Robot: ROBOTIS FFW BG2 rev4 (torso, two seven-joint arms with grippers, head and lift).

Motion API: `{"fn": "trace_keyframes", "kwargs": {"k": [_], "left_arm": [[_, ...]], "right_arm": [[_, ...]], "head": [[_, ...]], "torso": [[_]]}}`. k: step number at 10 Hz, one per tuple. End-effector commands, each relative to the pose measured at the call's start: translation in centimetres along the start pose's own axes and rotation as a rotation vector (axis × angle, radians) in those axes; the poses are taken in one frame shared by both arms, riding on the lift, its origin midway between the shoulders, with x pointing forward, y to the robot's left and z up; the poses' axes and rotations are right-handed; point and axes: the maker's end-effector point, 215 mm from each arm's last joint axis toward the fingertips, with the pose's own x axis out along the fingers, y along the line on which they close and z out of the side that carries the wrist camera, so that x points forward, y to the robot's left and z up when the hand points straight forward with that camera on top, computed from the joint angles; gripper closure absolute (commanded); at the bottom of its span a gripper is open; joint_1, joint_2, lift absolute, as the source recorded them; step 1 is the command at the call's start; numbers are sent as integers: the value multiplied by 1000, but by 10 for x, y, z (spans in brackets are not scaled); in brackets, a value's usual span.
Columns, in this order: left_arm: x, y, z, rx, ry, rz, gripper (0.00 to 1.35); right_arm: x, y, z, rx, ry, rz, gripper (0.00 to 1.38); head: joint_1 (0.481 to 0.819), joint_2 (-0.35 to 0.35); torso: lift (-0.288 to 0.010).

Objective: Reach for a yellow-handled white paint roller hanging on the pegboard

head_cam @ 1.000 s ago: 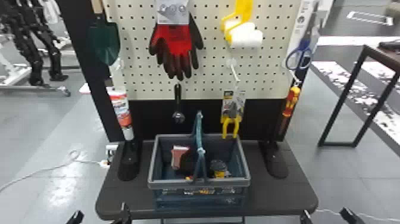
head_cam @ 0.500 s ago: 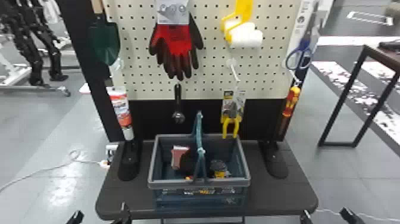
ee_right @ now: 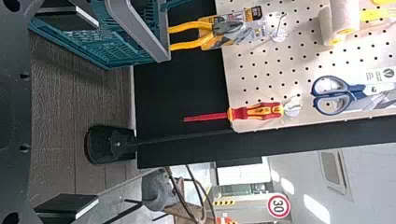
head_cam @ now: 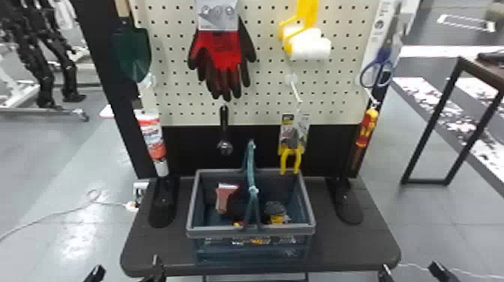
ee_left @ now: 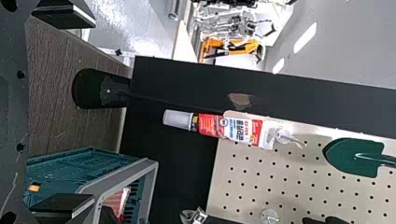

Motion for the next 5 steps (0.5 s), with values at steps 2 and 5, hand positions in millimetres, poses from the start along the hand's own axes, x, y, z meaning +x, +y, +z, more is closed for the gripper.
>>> {"fn": "trace_keyframes", "kwargs": {"k": [2, 5], "left_arm": [[0, 0, 0, 0, 0, 0, -2], [0, 0, 0, 0, 0, 0, -2]], "right_arm": [[0, 1, 0, 5, -1, -2, -2], [0, 1, 0, 5, -1, -2, -2]], "head": [[549, 0], [549, 0]], "torso": [[-100], [-100]]}}
